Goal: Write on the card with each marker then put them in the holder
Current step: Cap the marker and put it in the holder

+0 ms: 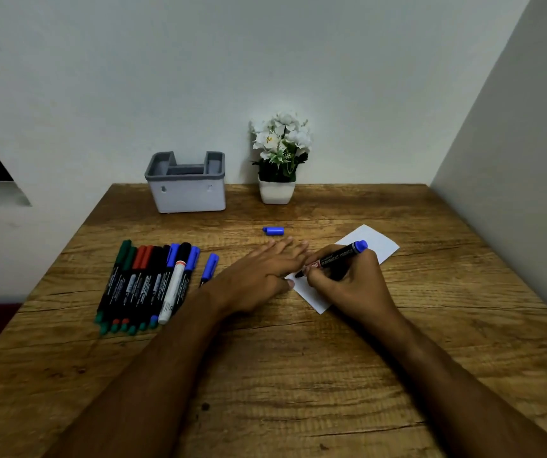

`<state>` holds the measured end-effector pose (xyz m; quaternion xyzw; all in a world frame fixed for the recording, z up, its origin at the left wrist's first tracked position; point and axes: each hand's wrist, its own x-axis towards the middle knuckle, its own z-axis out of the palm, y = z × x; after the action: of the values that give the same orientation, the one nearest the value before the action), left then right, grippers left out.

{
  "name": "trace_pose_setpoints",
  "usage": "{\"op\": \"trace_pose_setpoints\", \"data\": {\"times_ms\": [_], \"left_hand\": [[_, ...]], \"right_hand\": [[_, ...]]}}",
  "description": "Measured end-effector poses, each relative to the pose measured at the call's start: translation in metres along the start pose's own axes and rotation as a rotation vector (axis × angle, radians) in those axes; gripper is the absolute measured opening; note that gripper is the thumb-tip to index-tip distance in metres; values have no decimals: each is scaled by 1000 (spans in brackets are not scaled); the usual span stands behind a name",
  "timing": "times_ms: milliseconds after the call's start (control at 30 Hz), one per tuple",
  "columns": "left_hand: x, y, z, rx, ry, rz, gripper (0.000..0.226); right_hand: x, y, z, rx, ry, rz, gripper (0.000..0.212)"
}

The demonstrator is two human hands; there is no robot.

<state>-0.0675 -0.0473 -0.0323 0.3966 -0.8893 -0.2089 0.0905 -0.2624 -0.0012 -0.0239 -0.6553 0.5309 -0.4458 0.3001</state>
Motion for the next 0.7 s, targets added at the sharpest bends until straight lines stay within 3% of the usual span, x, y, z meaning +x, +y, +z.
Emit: {"op": "trace_pose_setpoints", "data": {"times_ms": [700], "left_hand": [[0, -3, 3, -9, 37, 6, 61]], "right_hand": [[1, -1, 1, -64, -10, 14, 5]]}}
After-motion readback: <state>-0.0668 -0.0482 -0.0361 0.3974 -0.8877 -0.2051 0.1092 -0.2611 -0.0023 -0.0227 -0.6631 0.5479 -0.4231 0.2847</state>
